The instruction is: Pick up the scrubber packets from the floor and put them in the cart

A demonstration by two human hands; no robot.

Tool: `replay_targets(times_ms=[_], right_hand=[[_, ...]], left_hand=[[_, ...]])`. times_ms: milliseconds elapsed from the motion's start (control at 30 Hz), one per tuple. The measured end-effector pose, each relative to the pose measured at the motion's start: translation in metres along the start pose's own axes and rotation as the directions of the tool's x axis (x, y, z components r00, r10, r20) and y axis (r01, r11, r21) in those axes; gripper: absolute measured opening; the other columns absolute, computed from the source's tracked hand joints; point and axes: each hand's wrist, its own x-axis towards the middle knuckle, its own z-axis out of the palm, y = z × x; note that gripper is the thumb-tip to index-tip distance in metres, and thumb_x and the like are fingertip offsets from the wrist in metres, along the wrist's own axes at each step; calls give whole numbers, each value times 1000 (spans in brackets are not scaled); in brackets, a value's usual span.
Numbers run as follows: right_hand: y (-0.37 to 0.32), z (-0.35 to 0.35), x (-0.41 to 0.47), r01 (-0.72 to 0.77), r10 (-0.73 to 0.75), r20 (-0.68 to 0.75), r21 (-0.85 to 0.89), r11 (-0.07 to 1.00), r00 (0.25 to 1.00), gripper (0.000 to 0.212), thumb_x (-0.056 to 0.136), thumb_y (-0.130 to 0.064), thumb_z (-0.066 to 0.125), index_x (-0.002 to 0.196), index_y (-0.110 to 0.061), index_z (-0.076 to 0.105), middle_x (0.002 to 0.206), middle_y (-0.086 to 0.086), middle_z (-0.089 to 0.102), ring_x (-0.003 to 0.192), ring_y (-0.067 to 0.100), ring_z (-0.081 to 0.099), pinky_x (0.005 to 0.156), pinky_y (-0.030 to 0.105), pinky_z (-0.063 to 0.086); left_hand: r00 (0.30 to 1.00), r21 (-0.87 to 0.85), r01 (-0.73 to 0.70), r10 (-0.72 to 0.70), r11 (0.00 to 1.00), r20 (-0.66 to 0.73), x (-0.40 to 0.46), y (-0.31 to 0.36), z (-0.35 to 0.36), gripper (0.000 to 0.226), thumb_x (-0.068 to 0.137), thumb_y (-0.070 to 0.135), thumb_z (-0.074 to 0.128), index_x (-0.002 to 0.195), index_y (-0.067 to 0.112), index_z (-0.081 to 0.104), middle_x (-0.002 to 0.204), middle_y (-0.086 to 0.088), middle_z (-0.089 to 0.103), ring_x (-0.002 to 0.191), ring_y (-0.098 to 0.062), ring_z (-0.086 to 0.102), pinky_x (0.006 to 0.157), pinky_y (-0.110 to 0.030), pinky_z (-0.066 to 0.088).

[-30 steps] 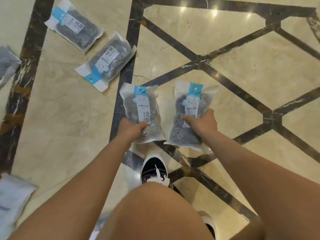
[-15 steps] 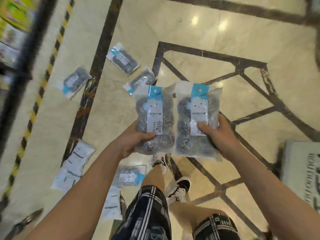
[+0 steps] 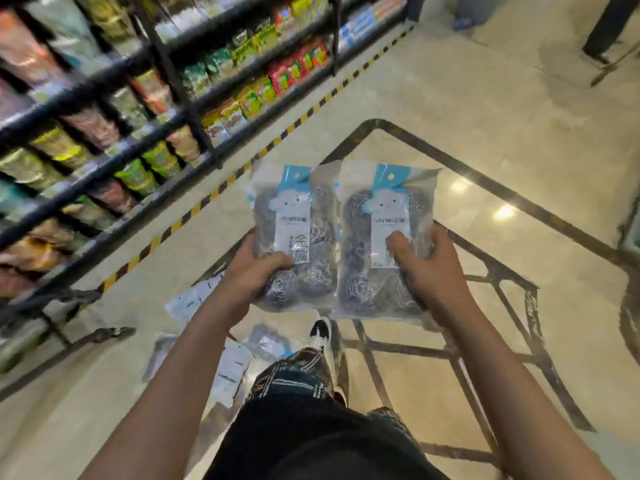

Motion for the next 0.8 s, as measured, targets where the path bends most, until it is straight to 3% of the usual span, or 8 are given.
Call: replay_targets(times_ms=[67,133,200,267,400,500,667,800], right_hand=[[-20,25,-15,29,-30,122,14,999,992,53,84,-61,69,124,-27,56,115,-10,69,100,12,69,83,39,57],[-36,56,-30,13,-18,214,28,1000,977,75,78,-72,69,137,-29,51,134,-7,64,121,19,64,99,52,53],[-50,95,-51,28,-40,333,39,999,942,66,83,-61,71,138,-29,51,134,-8,64,123,19,62,102,53,51],[-60,139,-75,58,-61,432,19,998,900,72,81,-59,71,144,-30,47,141,-8,59,130,18,57,106,48,48],[-80,241,-134,171,-93,646,-59,983,758,56,88,-52,68,135,-28,48,132,-20,53,124,8,52,104,33,42],[-94,325,-190,238,-84,747,-102,966,659,45,85,-50,73,120,-26,58,121,-11,65,114,12,63,98,39,51],[-97,469,-299,323,-45,863,-140,936,504,97,59,-85,72,135,-28,54,135,-1,64,121,21,63,102,54,51],[-107,554,-378,363,-54,915,-103,926,399,91,61,-79,70,132,-25,57,130,1,66,118,22,64,102,52,51]], left_hand=[[995,-41,-41,37,998,-93,-38,-2,-36,83,54,33,85,131,17,60,114,-7,78,100,-27,76,95,-52,58],[981,-89,-68,50,994,-189,-73,-12,-70,73,65,27,86,131,17,58,114,-6,77,97,-24,77,90,-48,60],[958,-126,-99,60,987,-279,-108,-30,-106,65,73,27,87,131,20,58,115,-3,77,98,-22,77,88,-47,60],[920,-191,-124,41,974,-389,-141,-53,-144,61,74,34,89,127,23,59,114,0,78,98,-21,77,86,-44,60],[766,-316,-173,-75,933,-639,-207,-116,-218,65,71,43,90,125,16,64,109,-6,80,95,-26,78,80,-41,60],[642,-376,-213,-161,902,-749,-264,-162,-277,41,85,25,82,121,16,65,104,-3,80,93,-23,78,74,-34,60],[485,-468,-238,-313,851,-816,-361,-242,-381,50,80,30,86,123,20,63,107,-2,80,91,-21,79,85,-46,61],[402,-501,-239,-386,832,-831,-419,-283,-455,47,78,38,87,116,27,63,105,2,80,90,-19,78,90,-51,60]])
